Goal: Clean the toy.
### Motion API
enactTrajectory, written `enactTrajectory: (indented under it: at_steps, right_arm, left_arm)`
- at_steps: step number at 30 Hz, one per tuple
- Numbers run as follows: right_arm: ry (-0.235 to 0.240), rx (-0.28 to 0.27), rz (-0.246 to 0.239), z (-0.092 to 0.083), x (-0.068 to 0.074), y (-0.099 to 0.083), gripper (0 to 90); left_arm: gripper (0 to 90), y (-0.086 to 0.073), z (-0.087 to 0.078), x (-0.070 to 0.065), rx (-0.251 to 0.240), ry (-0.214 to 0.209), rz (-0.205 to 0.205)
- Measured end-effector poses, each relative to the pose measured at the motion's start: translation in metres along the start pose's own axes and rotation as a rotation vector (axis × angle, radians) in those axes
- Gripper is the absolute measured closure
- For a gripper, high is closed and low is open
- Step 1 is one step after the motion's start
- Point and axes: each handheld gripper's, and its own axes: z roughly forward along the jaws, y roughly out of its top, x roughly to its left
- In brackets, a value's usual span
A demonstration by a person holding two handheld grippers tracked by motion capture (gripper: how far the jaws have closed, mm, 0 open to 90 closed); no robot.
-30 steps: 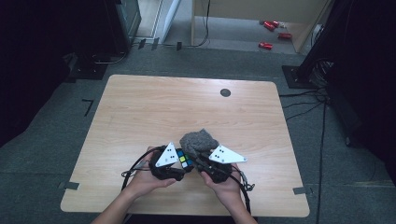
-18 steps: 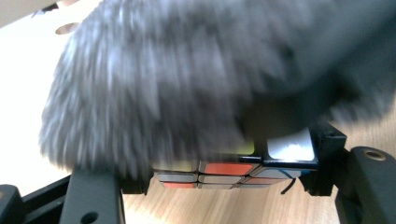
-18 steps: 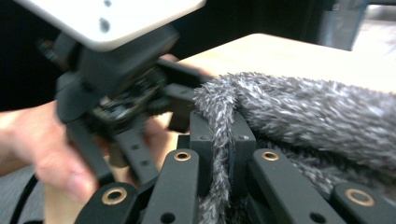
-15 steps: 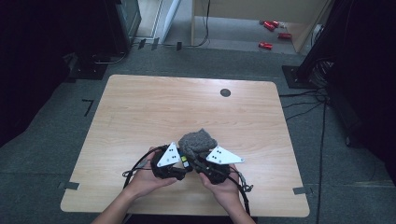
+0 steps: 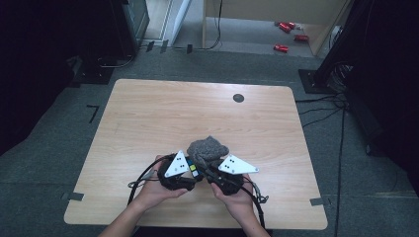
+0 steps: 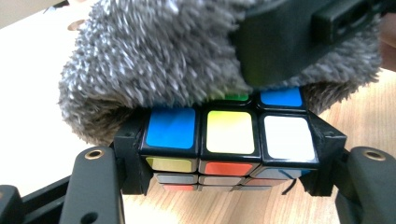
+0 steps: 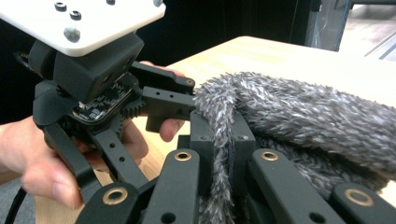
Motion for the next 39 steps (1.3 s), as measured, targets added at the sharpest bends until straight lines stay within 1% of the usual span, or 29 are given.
enactTrajectory:
  at_steps: [2, 3, 4, 6, 8, 11, 12, 14, 16, 18, 19, 21, 22, 23, 26, 28, 30, 33, 35, 38, 39]
  right_arm:
    - [0.007, 0.009, -0.005, 0.003, 0.005, -0.002, 86.0]
    - [0.019, 0.015, -0.010, 0.005, 0.008, -0.003, 85.9]
    - [0.033, 0.021, -0.019, 0.007, 0.012, -0.004, 85.9]
    - [0.040, 0.027, -0.047, 0.011, 0.017, -0.004, 85.9]
    - [0.043, 0.020, -0.036, 0.010, 0.015, -0.002, 85.9]
    - [0.007, -0.003, -0.005, 0.002, 0.004, 0.001, 86.0]
    - [-0.004, -0.009, -0.002, 0.000, 0.001, 0.001, 86.1]
    - [-0.007, -0.013, 0.009, -0.002, -0.002, 0.001, 86.1]
    - [0.001, -0.003, 0.002, 0.000, 0.003, 0.000, 86.0]
    - [0.027, 0.005, -0.009, 0.004, 0.009, -0.002, 86.0]
    - [0.044, 0.010, -0.024, 0.007, 0.013, -0.002, 85.9]
    - [0.052, 0.015, -0.050, 0.009, 0.016, -0.002, 85.8]
    - [0.054, 0.011, -0.042, 0.009, 0.015, -0.001, 85.9]
    - [0.054, 0.001, -0.019, 0.006, 0.010, 0.000, 85.9]
    - [0.022, -0.029, 0.019, -0.001, -0.001, 0.002, 86.0]
    - [0.018, -0.035, 0.034, -0.004, -0.005, 0.002, 86.0]
    - [0.020, -0.024, 0.028, -0.003, -0.002, 0.001, 85.9]
    - [0.055, -0.002, 0.004, 0.005, 0.008, -0.002, 85.9]
    - [0.061, 0.008, -0.016, 0.008, 0.013, -0.002, 85.9]
    - [0.064, 0.001, -0.009, 0.006, 0.009, 0.001, 85.9]
    - [0.053, -0.007, -0.004, 0.004, 0.005, 0.002, 85.9]
  left_arm:
    - [34.9, -0.001, 0.000, 0.001, -0.002, -0.008, -0.008]
    - [34.9, -0.001, 0.000, 0.001, -0.003, -0.004, -0.006]
    - [34.9, -0.001, -0.001, 0.002, -0.004, 0.000, -0.007]
    - [35.0, 0.000, -0.002, 0.002, -0.005, -0.004, -0.013]
    - [35.0, 0.000, -0.003, 0.003, -0.013, -0.006, -0.014]
    - [35.1, 0.000, -0.003, 0.005, -0.012, 0.000, -0.019]
    - [35.1, 0.000, -0.003, 0.005, -0.012, 0.000, -0.025]
    - [35.1, 0.000, -0.003, 0.006, -0.010, -0.007, -0.029]
    - [35.1, 0.001, -0.002, 0.006, -0.007, -0.018, -0.034]
    - [35.1, 0.002, -0.001, 0.005, -0.012, -0.011, -0.035]
    - [35.0, 0.002, -0.002, 0.005, -0.013, -0.011, -0.032]
    - [35.1, 0.002, -0.002, 0.004, -0.018, -0.007, -0.030]
    - [35.1, 0.002, -0.003, 0.005, -0.022, -0.008, -0.028]
    - [35.1, 0.002, -0.004, 0.005, -0.025, -0.006, -0.027]
    - [35.1, 0.002, -0.005, 0.006, -0.031, -0.006, -0.032]
    - [35.1, 0.002, -0.005, 0.007, -0.030, -0.013, -0.030]
    - [35.1, 0.002, -0.004, 0.006, -0.025, -0.014, -0.027]
    - [35.1, 0.002, -0.002, 0.005, -0.020, -0.016, -0.024]
    - [35.1, 0.002, -0.003, 0.004, -0.025, -0.016, -0.023]
    - [35.1, 0.003, -0.004, 0.004, -0.035, -0.016, -0.022]
    - [35.1, 0.003, -0.004, 0.005, -0.035, -0.016, -0.024]
